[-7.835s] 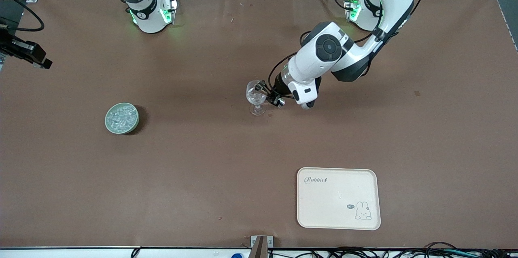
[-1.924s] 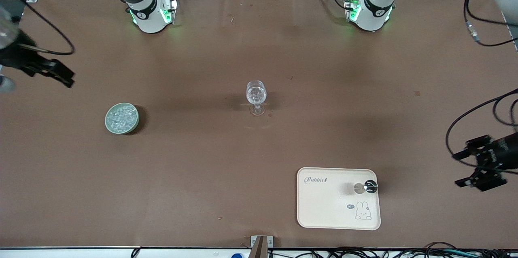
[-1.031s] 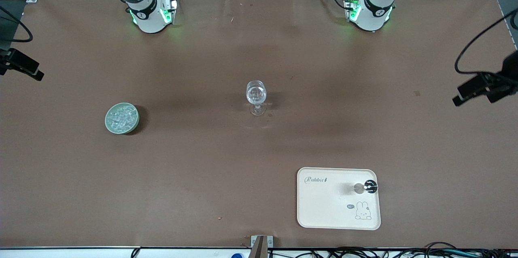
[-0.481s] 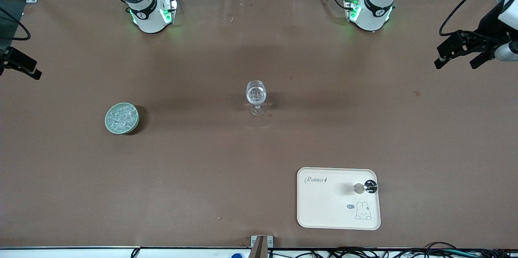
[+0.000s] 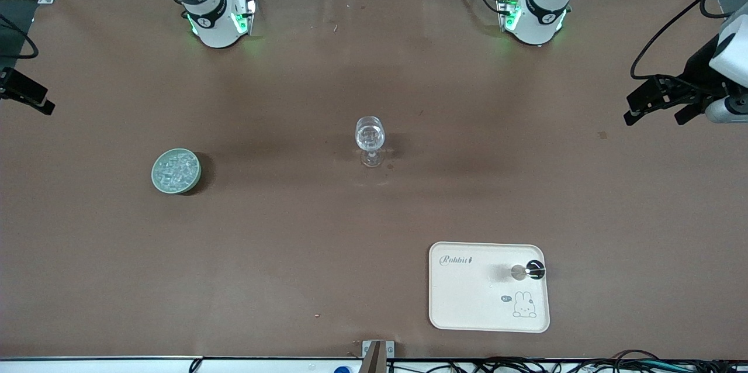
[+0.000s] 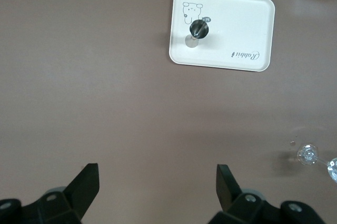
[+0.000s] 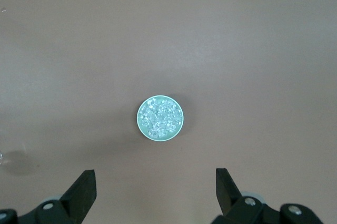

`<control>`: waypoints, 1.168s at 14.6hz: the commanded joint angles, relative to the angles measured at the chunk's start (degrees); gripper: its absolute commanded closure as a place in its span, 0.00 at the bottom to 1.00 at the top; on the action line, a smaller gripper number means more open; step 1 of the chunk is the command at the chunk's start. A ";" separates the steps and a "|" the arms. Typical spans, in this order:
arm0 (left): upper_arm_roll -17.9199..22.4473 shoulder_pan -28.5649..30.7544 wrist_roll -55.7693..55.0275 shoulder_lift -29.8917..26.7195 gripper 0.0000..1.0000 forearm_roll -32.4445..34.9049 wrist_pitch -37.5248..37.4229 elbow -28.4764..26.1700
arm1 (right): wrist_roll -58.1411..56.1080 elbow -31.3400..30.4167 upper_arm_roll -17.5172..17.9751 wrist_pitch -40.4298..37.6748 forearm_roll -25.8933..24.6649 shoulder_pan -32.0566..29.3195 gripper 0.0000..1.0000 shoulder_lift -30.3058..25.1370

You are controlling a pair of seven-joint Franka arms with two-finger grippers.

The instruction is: Pour wine and add ice with both arms

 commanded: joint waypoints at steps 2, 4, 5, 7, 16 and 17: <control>0.12 -0.27 -0.20 1.04 0.02 1.09 -0.81 1.22 | -0.75 -1.13 0.22 -0.01 0.29 -0.60 0.00 -1.17; 0.20 -0.27 0.50 1.04 0.02 1.27 -1.68 0.78 | -0.66 -1.13 0.22 0.16 0.64 -0.60 0.00 -1.17; 0.21 -0.27 0.59 0.96 0.02 1.53 -1.95 0.69 | -0.66 -1.22 0.22 -0.01 0.64 -0.60 0.00 -1.17; 0.20 -0.18 0.77 0.87 0.02 1.88 -1.95 0.43 | -0.66 -1.48 0.22 -0.28 0.64 -0.61 0.00 -1.17; -0.76 0.08 1.83 1.04 0.02 2.86 -2.57 0.60 | -0.75 -1.30 0.40 -0.19 0.64 -0.43 0.00 -1.17; -0.67 0.17 1.83 1.04 0.02 2.33 -2.57 0.69 | -0.67 -1.39 0.48 -0.19 0.64 -0.34 0.00 -1.17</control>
